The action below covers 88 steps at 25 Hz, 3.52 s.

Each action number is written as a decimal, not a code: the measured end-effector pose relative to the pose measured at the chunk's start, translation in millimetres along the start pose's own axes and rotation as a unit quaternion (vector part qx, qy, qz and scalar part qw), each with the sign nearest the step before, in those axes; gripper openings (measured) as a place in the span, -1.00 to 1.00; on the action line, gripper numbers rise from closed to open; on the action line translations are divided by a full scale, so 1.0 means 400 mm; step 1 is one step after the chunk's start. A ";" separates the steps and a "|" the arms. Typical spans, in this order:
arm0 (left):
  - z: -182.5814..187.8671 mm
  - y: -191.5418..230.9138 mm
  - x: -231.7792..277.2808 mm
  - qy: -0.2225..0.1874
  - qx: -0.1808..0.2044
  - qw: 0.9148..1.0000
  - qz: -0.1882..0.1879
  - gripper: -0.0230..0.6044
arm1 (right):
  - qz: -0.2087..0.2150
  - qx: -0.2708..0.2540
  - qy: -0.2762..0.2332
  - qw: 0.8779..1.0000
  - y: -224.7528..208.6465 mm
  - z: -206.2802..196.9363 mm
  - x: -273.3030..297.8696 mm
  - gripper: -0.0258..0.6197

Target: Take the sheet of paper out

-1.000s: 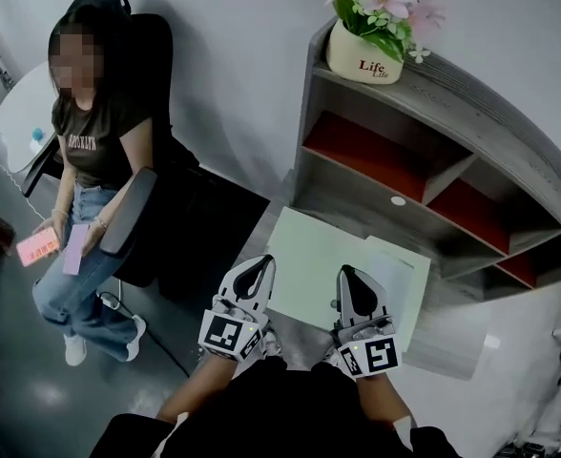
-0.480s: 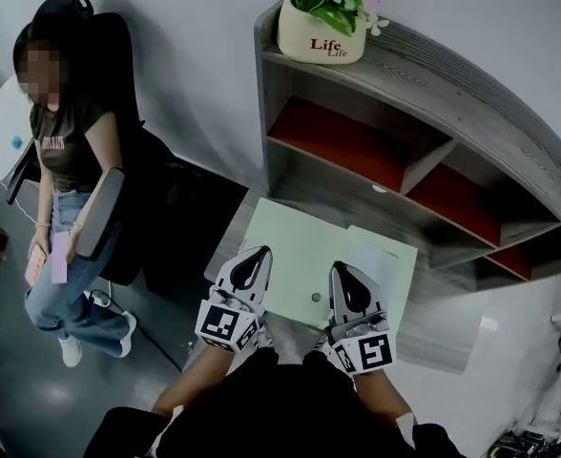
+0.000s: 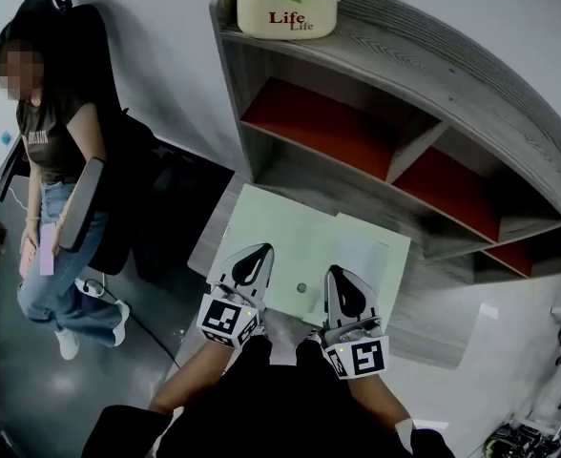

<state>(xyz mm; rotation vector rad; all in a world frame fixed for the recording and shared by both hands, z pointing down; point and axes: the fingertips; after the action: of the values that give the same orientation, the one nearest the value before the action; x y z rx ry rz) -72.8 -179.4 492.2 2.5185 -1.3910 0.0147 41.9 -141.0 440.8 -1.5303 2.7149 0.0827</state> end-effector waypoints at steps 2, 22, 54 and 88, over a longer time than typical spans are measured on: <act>-0.026 -0.023 0.018 0.011 -0.001 1.000 -0.006 -0.91 | -0.007 -0.001 0.007 1.000 -0.027 -0.016 -0.023 -0.85; -0.452 -0.204 0.208 0.263 -0.134 0.953 -0.073 -0.90 | -0.004 0.010 0.053 0.999 -0.191 -0.083 -0.154 -0.85; -0.706 -0.256 0.327 0.407 -0.235 0.879 -0.076 -0.54 | -0.038 0.042 0.083 0.995 -0.322 -0.182 -0.235 -0.85; -0.691 -0.151 0.299 0.407 -0.228 0.884 -0.016 -0.90 | -0.044 0.035 0.088 0.995 -0.312 -0.196 -0.207 -0.85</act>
<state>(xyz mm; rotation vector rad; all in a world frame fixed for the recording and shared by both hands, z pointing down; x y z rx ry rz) 74.5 -183.5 761.7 1.7891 -0.8602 0.5935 192.1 -139.3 518.6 -1.7095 2.7410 -0.1527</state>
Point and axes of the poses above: the fingertips, and each gripper's own axes: x forward along the fingers, y to its left, z out of its top, and after that the axes turned 5 degrees about -x, right-handed
